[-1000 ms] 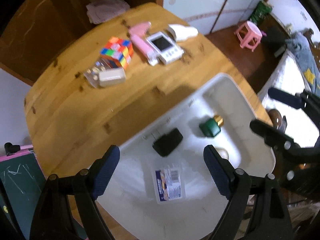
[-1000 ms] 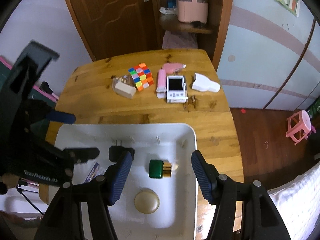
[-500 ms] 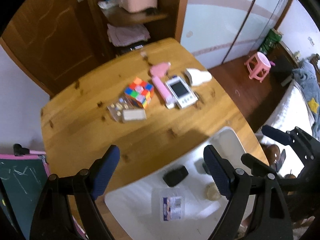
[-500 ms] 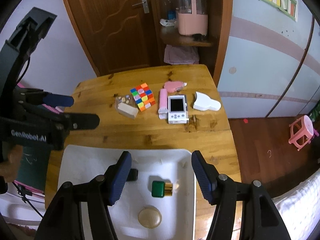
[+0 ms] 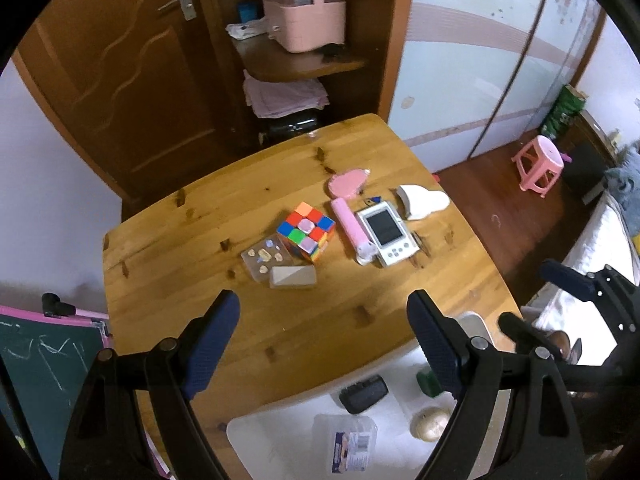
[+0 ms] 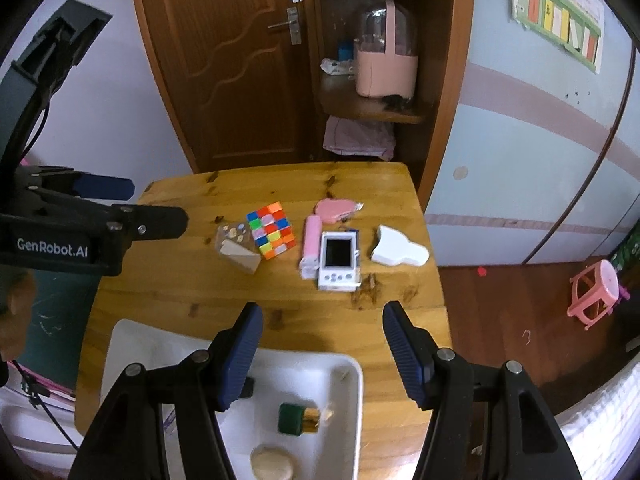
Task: Organize rigid objects
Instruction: 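Move both grippers back over the table toward the Rubik's cube and white plastic piece, then grasp the Rubik's cube with the left gripper while the right grasps the white curved plastic piece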
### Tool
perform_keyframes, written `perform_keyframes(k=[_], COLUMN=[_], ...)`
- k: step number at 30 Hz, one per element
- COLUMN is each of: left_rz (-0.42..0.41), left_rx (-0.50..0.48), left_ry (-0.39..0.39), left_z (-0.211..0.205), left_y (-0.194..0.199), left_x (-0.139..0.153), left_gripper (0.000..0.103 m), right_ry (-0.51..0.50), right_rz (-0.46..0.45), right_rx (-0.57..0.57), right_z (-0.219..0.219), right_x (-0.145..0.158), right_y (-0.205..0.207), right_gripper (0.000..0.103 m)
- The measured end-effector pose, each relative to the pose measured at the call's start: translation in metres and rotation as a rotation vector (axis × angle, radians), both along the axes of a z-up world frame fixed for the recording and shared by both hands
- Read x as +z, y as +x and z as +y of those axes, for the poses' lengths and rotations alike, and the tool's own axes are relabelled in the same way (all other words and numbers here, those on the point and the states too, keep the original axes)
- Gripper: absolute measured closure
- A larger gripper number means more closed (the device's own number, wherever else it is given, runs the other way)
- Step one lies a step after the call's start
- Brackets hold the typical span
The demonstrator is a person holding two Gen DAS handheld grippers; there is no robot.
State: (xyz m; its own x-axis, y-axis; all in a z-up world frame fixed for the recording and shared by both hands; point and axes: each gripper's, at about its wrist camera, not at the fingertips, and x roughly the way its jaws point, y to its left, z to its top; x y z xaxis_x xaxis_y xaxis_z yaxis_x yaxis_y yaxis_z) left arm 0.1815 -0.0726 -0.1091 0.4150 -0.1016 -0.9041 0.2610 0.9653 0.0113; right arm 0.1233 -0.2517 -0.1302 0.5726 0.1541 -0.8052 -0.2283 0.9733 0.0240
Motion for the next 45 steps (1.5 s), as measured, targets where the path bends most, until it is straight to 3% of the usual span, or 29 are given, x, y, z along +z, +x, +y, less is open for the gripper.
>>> perform_keyframes(k=[7,14,18,24,29,34,39,45], left_rz=[0.006,0.067,0.097,0.146,0.18,0.224,0.252,0.28], left_rx=[0.096,0.199,0.196,0.004,-0.147,-0.222,-0.276,-0.301], left_ry=[0.01,-0.003,0.031,0.132,0.254,0.329,0.378,0.384], left_z=[0.013,0.026,0.022,-0.009,-0.027,-0.033,-0.038,-0.041], left_y=[0.024,0.05,0.064,0.081,0.098,0.112,0.119,0.129], left_x=[-0.012,-0.034,-0.05,-0.079,-0.106,-0.13,-0.147,-0.157], left_gripper=[0.015,0.015,0.015,0.015,0.015,0.015,0.015,0.015], right_ry=[-0.038,-0.037,-0.012,0.011,-0.025,-0.048,-0.169,-0.288], right_rz=[-0.014,0.019,0.047,0.092,0.119,0.132,0.104,0.115], right_rx=[-0.017,-0.056,-0.06,0.026,0.099,0.213,0.366,0.512], right_z=[-0.02,-0.052,-0.069,-0.09,-0.099,-0.09,-0.062,-0.041], right_x=[-0.01,-0.027,-0.041,-0.071,-0.101,-0.121,-0.135,-0.159], right_y=[0.022,0.051,0.074,0.112,0.142,0.162,0.169,0.177], right_gripper=[0.04,0.04,0.04,0.04,0.04,0.04,0.04,0.04])
